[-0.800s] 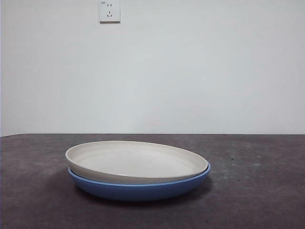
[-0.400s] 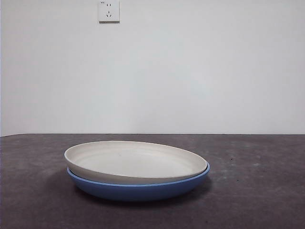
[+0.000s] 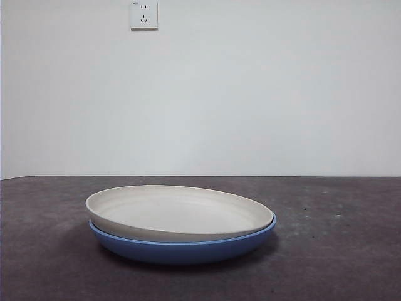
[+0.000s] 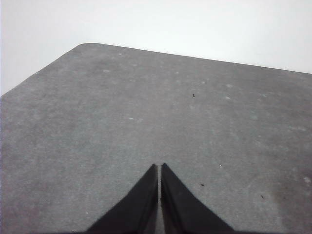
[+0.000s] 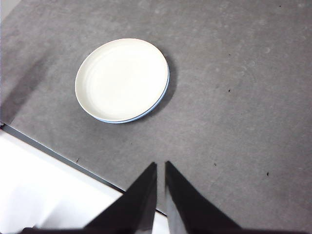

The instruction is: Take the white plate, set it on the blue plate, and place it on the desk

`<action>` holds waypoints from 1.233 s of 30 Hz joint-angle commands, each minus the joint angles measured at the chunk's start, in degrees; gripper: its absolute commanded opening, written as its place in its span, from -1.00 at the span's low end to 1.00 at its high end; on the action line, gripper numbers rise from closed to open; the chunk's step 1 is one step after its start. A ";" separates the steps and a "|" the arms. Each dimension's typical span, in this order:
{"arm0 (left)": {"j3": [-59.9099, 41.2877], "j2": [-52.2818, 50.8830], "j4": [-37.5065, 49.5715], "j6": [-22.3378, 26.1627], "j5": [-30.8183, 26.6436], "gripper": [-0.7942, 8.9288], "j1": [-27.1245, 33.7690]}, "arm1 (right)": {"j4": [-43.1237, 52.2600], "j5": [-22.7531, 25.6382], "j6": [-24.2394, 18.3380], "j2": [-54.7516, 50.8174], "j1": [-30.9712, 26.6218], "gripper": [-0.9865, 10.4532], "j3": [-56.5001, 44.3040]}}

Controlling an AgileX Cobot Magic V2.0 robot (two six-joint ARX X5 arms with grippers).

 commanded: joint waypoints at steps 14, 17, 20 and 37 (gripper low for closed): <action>-1.18 -0.07 -0.37 0.63 -0.15 -0.81 -0.09 | -1.51 0.07 0.15 0.33 0.35 -0.78 0.96; -1.18 -0.07 -0.39 0.63 -0.15 -0.81 -0.09 | -1.53 -0.07 0.11 0.31 -2.58 -0.78 0.92; -1.18 -0.07 -0.39 0.66 -0.15 -0.81 -0.09 | 0.66 0.13 -4.13 -0.07 -8.94 -0.78 -0.33; -1.18 -0.07 -0.39 0.63 -0.15 -0.81 -0.09 | 67.91 0.52 -9.42 -21.59 -34.23 -0.78 -52.96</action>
